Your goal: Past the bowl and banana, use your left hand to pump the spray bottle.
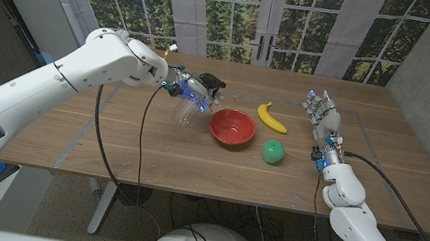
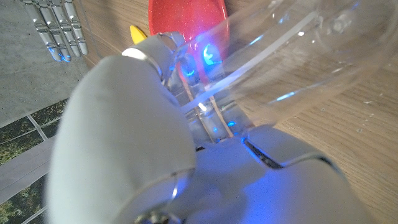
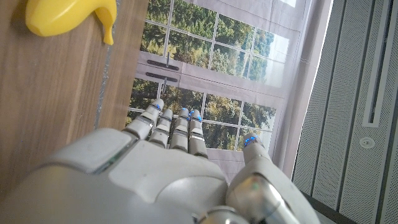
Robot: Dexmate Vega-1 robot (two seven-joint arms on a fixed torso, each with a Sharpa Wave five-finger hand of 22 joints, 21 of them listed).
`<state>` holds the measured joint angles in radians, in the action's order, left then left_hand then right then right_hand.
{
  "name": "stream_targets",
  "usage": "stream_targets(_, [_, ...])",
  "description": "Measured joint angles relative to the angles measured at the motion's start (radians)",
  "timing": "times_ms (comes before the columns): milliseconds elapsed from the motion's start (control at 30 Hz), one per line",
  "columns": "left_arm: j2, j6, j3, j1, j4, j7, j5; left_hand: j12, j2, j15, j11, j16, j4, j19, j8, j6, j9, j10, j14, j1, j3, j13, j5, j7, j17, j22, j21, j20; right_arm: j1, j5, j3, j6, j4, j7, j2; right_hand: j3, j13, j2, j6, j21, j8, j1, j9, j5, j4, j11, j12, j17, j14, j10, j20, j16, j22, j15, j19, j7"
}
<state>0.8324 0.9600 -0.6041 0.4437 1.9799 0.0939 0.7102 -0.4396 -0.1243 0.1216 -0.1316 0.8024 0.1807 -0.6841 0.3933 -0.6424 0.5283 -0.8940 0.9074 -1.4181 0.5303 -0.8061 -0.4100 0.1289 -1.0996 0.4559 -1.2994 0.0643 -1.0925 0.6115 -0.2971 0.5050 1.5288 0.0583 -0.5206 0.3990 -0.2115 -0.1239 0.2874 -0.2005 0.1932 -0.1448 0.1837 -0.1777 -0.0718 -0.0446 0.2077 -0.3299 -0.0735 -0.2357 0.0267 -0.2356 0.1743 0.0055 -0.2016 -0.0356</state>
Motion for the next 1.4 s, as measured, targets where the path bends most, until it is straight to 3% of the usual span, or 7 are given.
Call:
stream_targets(167, [-0.002, 0.000, 0.009, 0.008, 0.005, -0.019, 0.018, 0.007, 0.000, 0.002, 0.003, 0.000, 0.000, 0.007, -0.012, -0.071, -0.034, 0.024, -0.009, 0.000, 0.000, 0.000, 0.000, 0.007, -0.002, 0.000, -0.004, 0.000, -0.003, 0.001, 0.001, 0.000, 0.003, -0.001, -0.003, 0.000, 0.000, 0.000, 0.000, 0.000, 0.000, 0.000, 0.000, 0.000, 0.000, 0.000, 0.000, 0.000, 0.000, 0.000, 0.000, 0.000, 0.000, 0.000, 0.000, 0.000])
stream_targets(300, [-0.010, 0.000, 0.029, 0.034, 0.009, -0.043, 0.044, 0.007, 0.001, -0.006, -0.004, 0.008, 0.000, 0.029, -0.013, -0.211, -0.074, 0.032, -0.028, -0.001, 0.000, 0.005, 0.004, -0.030, -0.009, 0.000, -0.020, -0.003, -0.005, 0.003, 0.002, 0.000, 0.005, -0.003, -0.005, 0.000, 0.000, 0.000, 0.000, 0.000, 0.000, 0.000, 0.000, 0.000, 0.000, 0.000, 0.000, 0.000, 0.000, 0.000, 0.000, 0.000, 0.000, 0.000, 0.000, 0.000])
stream_targets(433, [-0.017, -0.002, 0.059, 0.054, 0.010, -0.068, 0.072, -0.003, 0.005, -0.012, -0.007, 0.022, 0.001, 0.048, 0.044, -0.442, -0.085, 0.029, -0.046, 0.003, -0.001, -0.001, 0.004, -0.102, -0.014, 0.000, -0.043, -0.005, -0.007, 0.004, 0.003, -0.003, 0.008, -0.004, -0.007, 0.000, 0.000, 0.000, 0.000, 0.000, 0.000, 0.000, 0.000, 0.000, 0.000, 0.000, 0.000, 0.000, 0.000, 0.000, 0.000, 0.000, 0.000, 0.000, 0.000, 0.000])
stream_targets(500, [-0.017, -0.003, 0.061, 0.056, 0.010, -0.078, 0.084, -0.009, 0.005, -0.011, -0.016, 0.026, 0.003, 0.048, 0.081, -0.477, -0.060, 0.011, -0.050, 0.003, -0.006, -0.003, 0.008, -0.100, -0.014, 0.000, -0.049, -0.005, -0.009, 0.005, 0.003, -0.003, 0.009, -0.004, -0.009, 0.000, 0.000, 0.000, 0.006, 0.000, 0.000, 0.000, 0.000, 0.000, 0.000, 0.000, 0.000, 0.000, 0.000, 0.000, 0.000, 0.000, 0.000, 0.000, 0.000, -0.005])
stream_targets(733, [-0.021, -0.006, 0.082, 0.076, 0.019, -0.118, 0.105, -0.045, 0.005, -0.014, -0.012, 0.037, -0.001, 0.059, 0.240, -0.510, 0.149, -0.044, -0.054, 0.003, -0.027, -0.025, 0.024, -0.096, -0.011, 0.000, -0.059, -0.005, -0.012, 0.006, 0.004, -0.008, 0.012, -0.004, -0.011, 0.000, 0.000, 0.000, 0.005, 0.000, 0.000, 0.000, 0.000, 0.000, 0.000, 0.000, 0.000, 0.000, 0.000, 0.000, 0.000, 0.000, 0.000, 0.000, 0.000, -0.006])
stream_targets(933, [-0.018, -0.003, 0.079, 0.078, 0.034, -0.149, 0.104, -0.060, 0.001, -0.018, -0.007, 0.038, -0.001, 0.059, 0.362, -0.492, 0.350, -0.069, -0.061, -0.001, -0.035, -0.048, 0.037, -0.128, -0.007, 0.000, -0.059, -0.005, -0.014, 0.008, 0.004, -0.010, 0.015, -0.004, -0.011, 0.000, 0.000, 0.000, 0.005, 0.000, 0.000, 0.000, 0.000, 0.000, 0.000, 0.000, 0.000, 0.000, 0.000, 0.000, 0.000, 0.000, 0.000, 0.000, 0.000, -0.005])
stream_targets(1400, [-0.003, 0.073, -0.009, 0.008, 0.071, -0.163, 0.022, -0.094, 0.001, -0.014, 0.014, 0.050, -0.001, 0.061, 0.452, -0.490, 0.498, -0.090, -0.057, -0.001, -0.035, -0.091, 0.042, -0.141, 0.003, 0.000, -0.060, -0.007, -0.020, 0.018, 0.008, -0.013, 0.018, -0.007, -0.012, 0.000, 0.000, 0.000, 0.009, 0.000, 0.000, 0.000, 0.000, 0.000, 0.000, 0.000, 0.000, 0.000, 0.000, 0.000, 0.000, 0.000, 0.000, 0.000, 0.000, -0.009])
